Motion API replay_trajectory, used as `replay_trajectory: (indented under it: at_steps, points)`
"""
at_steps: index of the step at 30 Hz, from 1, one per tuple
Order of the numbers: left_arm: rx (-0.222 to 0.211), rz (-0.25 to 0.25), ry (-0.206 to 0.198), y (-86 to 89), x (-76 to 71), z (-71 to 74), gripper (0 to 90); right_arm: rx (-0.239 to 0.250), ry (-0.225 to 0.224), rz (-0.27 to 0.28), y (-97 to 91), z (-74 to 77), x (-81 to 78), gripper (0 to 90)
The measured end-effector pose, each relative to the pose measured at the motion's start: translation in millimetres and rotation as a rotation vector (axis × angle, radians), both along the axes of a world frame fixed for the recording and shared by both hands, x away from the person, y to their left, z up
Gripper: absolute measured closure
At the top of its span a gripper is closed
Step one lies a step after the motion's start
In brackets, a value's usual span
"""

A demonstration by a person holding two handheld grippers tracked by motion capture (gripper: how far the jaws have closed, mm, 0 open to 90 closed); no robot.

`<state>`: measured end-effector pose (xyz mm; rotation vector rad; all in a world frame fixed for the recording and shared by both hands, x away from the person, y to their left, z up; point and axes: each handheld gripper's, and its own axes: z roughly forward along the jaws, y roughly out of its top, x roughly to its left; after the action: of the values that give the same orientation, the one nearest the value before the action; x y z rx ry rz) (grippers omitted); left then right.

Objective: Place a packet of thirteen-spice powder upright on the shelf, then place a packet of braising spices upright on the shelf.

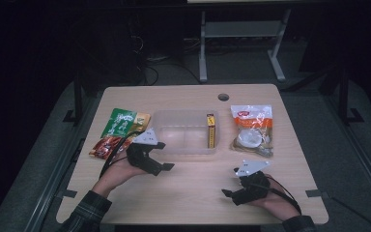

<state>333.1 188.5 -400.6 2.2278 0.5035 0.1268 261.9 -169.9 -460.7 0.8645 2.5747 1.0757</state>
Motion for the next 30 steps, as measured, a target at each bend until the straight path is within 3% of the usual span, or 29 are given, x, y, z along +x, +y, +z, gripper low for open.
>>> replay_trajectory:
  at_steps: [7, 15, 19, 23, 26, 30]
  points:
    - [0.006, 0.079, -0.014, 23.2, -19.0, -10.4, 14.3, 0.002, -0.005, -0.004, -0.6, 0.6, -0.2, 13.8]
    - [0.029, 0.218, -0.018, 60.7, -30.4, -23.9, 14.6, 0.004, 0.000, -0.008, -0.9, 0.1, 0.2, 13.8]
    - [0.051, 0.308, -0.007, 75.8, -25.7, -26.4, 15.4, -0.004, -0.003, 0.001, 0.1, 0.0, 0.4, 13.8]
    - [0.062, 0.363, -0.025, 88.6, -18.0, -27.9, 20.2, 0.000, -0.003, 0.000, 1.6, 0.2, 0.0, 13.8]
    - [0.094, 0.404, -0.048, 97.8, -10.7, -28.5, 25.1, -0.001, -0.004, 0.003, 2.0, 0.0, 0.2, 13.8]
    - [0.089, 0.461, -0.065, 105.9, 2.7, -30.6, 41.1, -0.004, -0.001, 0.006, 2.3, -1.0, 1.1, 13.8]
